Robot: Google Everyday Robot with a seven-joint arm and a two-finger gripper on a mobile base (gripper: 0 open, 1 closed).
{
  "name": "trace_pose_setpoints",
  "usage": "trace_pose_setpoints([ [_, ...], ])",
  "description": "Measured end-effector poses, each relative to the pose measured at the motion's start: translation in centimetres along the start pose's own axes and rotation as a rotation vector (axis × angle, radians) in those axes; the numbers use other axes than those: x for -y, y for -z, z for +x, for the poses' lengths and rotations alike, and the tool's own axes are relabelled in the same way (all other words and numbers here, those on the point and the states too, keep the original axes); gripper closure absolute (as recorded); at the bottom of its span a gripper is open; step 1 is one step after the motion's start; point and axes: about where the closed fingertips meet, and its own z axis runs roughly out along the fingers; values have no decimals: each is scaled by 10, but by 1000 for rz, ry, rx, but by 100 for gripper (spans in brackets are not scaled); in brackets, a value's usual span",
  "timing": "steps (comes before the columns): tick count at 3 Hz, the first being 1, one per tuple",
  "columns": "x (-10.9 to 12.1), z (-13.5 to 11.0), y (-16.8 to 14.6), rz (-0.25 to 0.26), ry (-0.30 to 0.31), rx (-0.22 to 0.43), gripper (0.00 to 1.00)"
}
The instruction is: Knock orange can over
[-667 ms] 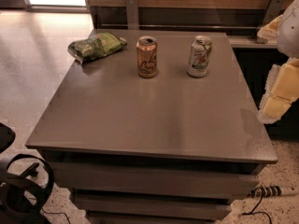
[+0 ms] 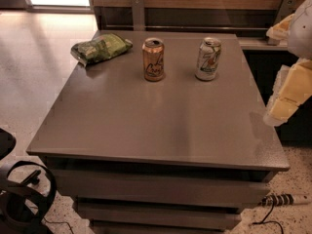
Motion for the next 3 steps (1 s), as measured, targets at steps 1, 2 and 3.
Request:
trace_pose_setpoints([
  [1, -2, -19, -10, 15, -25, 96, 0],
  [2, -6, -48, -27, 43, -82, 212, 0],
  [3, 0, -83, -52, 81, -149, 311, 0],
])
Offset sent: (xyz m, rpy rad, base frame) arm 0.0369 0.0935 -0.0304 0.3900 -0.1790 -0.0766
